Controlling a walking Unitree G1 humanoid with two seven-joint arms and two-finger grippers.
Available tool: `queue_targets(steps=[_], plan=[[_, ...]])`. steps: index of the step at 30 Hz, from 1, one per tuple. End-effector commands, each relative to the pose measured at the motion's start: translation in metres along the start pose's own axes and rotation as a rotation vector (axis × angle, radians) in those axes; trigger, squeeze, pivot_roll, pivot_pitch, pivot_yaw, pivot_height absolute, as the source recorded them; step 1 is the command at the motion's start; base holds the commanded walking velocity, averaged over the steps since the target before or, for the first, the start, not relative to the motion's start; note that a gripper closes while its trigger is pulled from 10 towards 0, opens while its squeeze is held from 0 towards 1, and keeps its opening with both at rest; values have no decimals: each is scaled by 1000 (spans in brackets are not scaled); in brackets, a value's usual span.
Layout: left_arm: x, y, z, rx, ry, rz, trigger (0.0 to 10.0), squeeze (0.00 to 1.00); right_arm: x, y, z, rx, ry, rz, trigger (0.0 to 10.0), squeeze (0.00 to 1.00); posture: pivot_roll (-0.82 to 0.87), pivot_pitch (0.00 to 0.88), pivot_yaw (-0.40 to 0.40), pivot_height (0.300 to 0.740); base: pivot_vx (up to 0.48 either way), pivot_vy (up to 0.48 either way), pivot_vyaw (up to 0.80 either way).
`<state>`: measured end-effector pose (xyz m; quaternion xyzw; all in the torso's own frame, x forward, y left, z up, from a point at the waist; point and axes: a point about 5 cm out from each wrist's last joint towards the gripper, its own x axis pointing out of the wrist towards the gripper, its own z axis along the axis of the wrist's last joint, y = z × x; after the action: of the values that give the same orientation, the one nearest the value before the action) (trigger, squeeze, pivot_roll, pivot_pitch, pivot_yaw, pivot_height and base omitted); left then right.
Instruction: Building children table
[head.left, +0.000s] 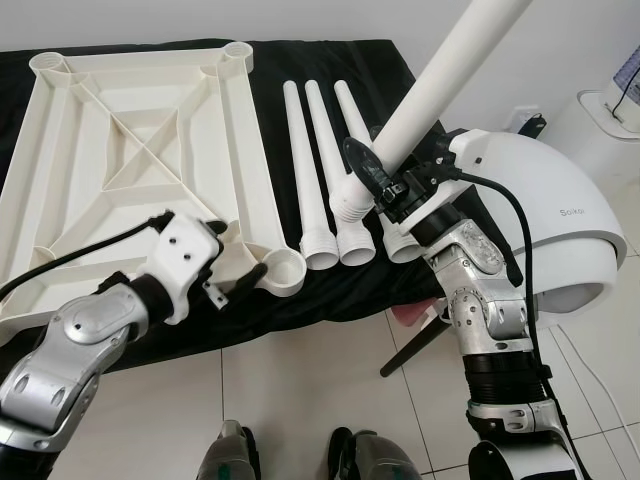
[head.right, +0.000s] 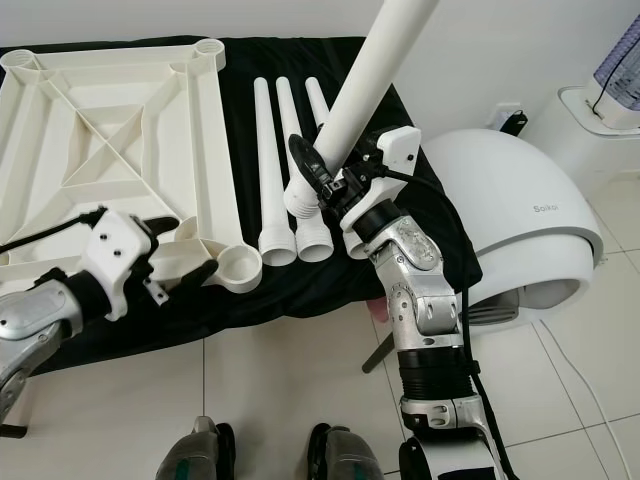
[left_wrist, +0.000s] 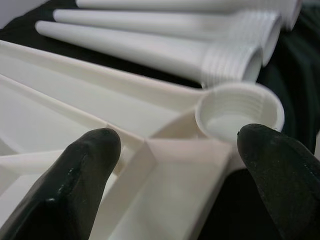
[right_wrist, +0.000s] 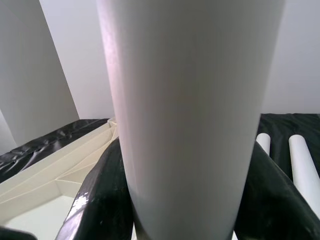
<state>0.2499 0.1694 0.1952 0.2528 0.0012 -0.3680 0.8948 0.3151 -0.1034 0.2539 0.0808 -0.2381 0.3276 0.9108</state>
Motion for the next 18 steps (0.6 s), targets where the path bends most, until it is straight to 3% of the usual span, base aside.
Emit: queue_targets(steps=[1, 12, 18], plan=[[-1, -6, -4, 27, 25, -31, 10000, 0, 3, 2, 9, -15, -35, 22, 10000, 0, 67, 203, -68, 740, 0, 0, 0], [15, -13, -22, 103, 139, -102, 10000, 0, 6, -1, 16, -35, -47, 16, 10000, 0, 55, 200, -55, 740, 0, 0, 0], [38, -11, -20, 118, 147, -113, 10000, 0, 6, -1, 20, -51, -58, 9, 10000, 0, 34, 198, -33, 740, 0, 0, 0]])
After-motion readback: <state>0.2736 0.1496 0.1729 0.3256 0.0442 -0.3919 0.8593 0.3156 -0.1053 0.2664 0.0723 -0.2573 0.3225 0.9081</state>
